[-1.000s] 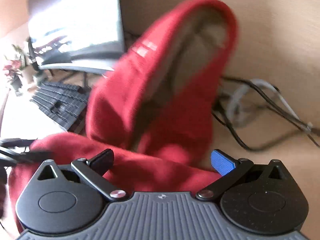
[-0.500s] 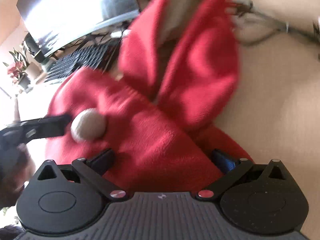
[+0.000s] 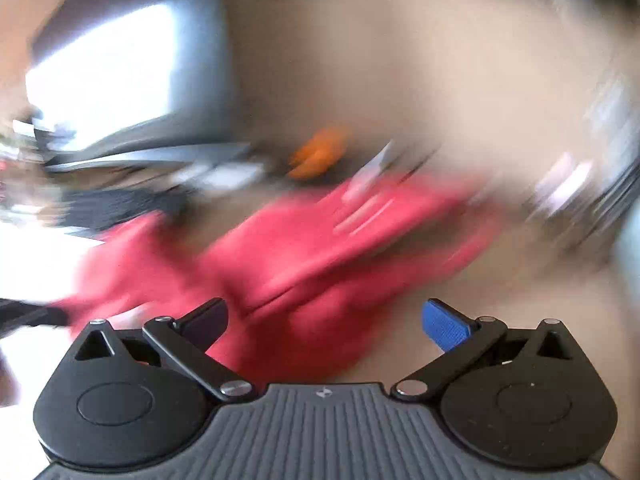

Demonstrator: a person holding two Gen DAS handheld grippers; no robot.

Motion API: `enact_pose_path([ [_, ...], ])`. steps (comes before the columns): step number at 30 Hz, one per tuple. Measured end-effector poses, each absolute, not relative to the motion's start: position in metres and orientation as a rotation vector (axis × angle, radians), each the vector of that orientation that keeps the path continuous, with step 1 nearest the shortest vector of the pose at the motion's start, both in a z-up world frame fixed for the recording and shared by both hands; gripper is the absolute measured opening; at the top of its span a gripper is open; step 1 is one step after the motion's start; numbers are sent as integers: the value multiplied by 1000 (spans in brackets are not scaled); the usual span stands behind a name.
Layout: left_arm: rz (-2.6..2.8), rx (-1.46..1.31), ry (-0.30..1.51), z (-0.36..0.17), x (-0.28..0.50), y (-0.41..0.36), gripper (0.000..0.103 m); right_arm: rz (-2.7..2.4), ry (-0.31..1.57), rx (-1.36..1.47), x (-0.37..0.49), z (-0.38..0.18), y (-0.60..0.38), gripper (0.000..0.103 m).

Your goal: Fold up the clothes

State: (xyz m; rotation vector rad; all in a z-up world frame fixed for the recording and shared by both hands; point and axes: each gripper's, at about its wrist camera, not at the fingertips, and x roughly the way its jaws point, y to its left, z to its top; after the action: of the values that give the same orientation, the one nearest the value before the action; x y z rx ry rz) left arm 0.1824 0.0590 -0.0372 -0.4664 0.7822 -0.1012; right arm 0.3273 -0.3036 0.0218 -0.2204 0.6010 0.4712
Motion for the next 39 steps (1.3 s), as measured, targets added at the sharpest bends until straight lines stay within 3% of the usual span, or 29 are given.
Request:
enact_pose_path([
  [3, -191, -532, 772, -31, 164, 46, 103, 275, 557, -373, 364, 4, -293, 103],
  [10, -202, -515, 850, -52, 176, 30, 103, 75, 506, -308, 423, -4, -284, 103],
  [16, -242, -405, 895, -51, 184, 34, 103, -42, 426, -202, 361, 37, -340, 103],
  [24, -381, -251, 911, -54, 221, 21, 103, -249, 544, -260, 279, 6, -396, 103],
  [29, -407, -42, 932, -52, 266, 20, 103, -279, 536, -236, 233, 20, -395, 103],
  [34, -451, -19, 925, -51, 306, 28, 103, -239, 477, -203, 201, 52, -376, 103],
  [39, -486, 68, 880, -53, 321, 10, 103, -258, 595, -273, 208, 26, -375, 103],
])
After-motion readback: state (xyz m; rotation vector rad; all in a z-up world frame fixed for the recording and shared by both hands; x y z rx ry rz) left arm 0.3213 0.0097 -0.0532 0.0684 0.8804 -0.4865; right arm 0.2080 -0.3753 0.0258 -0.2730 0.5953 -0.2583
